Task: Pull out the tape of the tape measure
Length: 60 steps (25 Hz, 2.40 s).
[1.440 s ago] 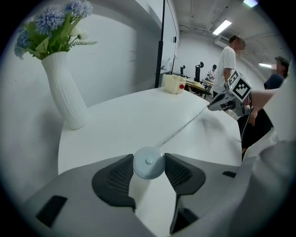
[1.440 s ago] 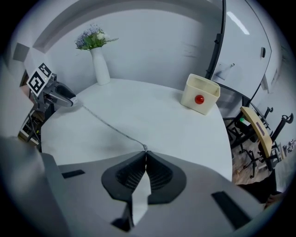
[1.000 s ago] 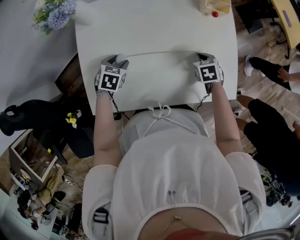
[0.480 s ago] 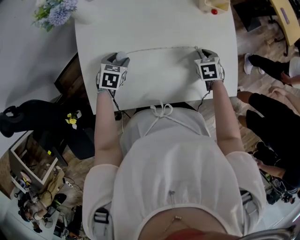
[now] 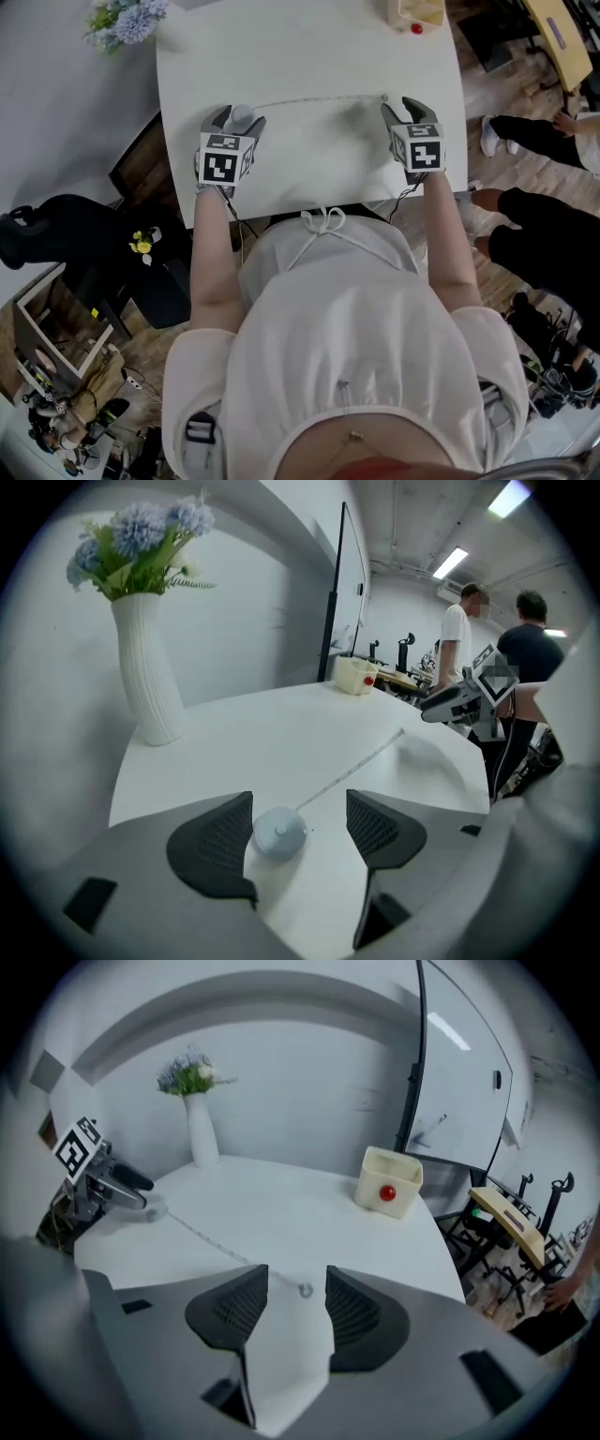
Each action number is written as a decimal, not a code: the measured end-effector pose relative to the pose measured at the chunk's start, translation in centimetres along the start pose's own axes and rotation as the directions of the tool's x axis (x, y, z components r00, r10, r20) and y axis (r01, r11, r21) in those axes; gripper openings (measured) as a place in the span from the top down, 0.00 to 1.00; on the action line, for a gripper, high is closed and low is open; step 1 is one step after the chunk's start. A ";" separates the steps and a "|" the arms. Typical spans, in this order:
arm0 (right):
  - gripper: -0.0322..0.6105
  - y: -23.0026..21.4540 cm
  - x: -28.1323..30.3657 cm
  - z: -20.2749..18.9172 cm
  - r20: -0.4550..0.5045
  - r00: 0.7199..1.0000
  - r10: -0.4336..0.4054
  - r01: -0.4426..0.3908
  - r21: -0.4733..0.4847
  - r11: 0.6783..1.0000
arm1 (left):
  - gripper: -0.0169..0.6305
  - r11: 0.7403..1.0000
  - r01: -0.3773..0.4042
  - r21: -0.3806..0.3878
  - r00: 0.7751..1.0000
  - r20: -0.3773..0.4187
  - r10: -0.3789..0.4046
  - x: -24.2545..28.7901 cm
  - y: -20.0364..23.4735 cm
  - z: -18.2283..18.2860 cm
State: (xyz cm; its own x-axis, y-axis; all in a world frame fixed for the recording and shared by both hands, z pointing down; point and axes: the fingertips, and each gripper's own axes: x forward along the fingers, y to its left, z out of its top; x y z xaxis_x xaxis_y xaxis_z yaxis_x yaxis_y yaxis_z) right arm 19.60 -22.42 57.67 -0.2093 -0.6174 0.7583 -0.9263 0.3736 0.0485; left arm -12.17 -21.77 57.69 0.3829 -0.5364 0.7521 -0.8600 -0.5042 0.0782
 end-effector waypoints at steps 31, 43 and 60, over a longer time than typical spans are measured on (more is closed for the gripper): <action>0.94 3.3 -18.6 15.9 0.677 0.733 0.069 -0.029 -0.071 0.997 | 0.94 0.992 -0.120 0.045 0.719 0.693 0.056 -21.1 -5.1 16.0; 0.95 5.0 -17.8 15.5 0.665 0.731 0.153 -0.076 -0.143 0.987 | 0.94 0.994 -0.080 0.071 0.728 0.685 0.010 -20.9 -5.6 15.8; 0.95 5.2 -17.0 15.8 0.673 0.722 0.158 -0.086 -0.139 0.986 | 0.94 0.993 -0.110 0.048 0.723 0.689 0.047 -21.1 -4.7 15.5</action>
State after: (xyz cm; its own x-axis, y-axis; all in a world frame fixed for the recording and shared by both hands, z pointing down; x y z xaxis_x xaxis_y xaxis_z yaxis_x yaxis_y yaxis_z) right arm 13.40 -20.94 34.77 -0.5088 -0.8528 0.1178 -0.8520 0.5184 0.0729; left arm -11.04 -18.54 31.30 0.4689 -0.8780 0.0964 -0.8798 -0.4739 -0.0361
